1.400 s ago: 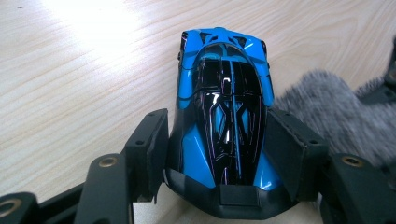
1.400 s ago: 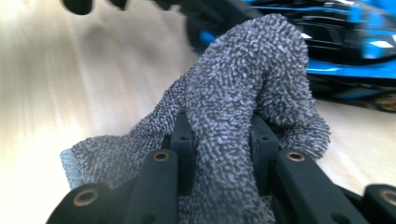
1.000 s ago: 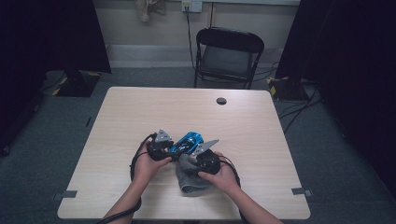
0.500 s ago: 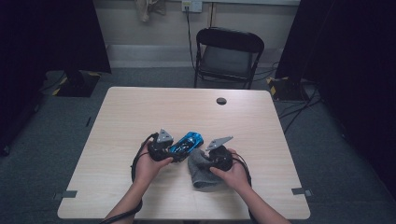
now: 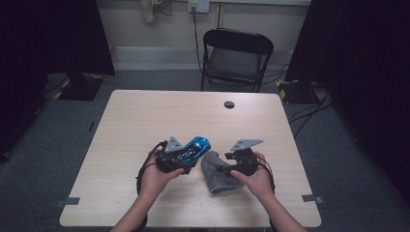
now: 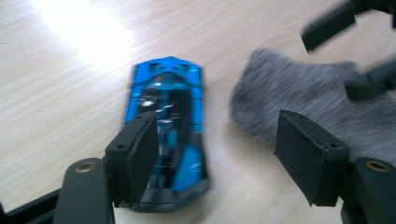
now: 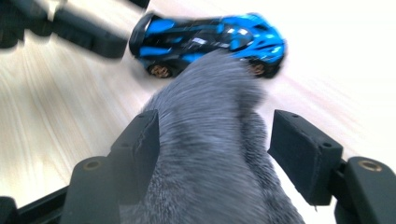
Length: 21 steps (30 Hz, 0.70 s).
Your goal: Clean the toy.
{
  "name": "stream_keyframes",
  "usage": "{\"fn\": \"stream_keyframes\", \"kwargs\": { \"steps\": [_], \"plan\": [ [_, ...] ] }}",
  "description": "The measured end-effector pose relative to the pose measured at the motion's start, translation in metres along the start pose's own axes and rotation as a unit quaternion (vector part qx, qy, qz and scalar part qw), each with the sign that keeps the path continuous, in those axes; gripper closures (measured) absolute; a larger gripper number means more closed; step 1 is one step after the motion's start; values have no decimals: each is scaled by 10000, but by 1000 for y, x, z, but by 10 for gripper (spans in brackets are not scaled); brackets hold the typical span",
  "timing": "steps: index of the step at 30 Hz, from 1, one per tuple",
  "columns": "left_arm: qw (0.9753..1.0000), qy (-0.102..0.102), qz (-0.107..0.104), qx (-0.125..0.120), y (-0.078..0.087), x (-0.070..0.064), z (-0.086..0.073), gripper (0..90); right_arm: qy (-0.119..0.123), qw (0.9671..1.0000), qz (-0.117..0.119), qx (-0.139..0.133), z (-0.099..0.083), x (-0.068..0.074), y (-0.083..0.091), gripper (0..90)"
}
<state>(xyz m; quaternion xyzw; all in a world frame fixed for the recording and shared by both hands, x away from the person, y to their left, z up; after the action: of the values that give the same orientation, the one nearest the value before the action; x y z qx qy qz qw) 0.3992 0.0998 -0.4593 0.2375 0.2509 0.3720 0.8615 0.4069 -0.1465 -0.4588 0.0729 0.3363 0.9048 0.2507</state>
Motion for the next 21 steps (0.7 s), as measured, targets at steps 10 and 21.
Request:
{"fn": "stream_keyframes", "kwargs": {
  "steps": [10, 21],
  "plan": [
    [9987, 32, -481, 173, -18, -32, -6, 315, -179, 9986, -468, 193, -16, -24, 18, 387],
    [9973, 102, -627, 369, -37, -43, -16, 288, -201, 9979, -450, 430, -44, -23, 6, 387]
  ]
}}
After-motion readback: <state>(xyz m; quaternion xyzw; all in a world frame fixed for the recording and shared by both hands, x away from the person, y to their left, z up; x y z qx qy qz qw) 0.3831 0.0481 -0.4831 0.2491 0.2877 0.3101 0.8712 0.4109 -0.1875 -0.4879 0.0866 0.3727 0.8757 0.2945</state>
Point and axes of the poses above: each handheld gripper's, and its own axes: y roughly backward along the jaws, z roughly out of its top, x roughly to its left, the point moved 2 cm from there along -y, roughly forward along the jaws, and after that the axes turned 13 degrees about y, right-handed, at the moved point
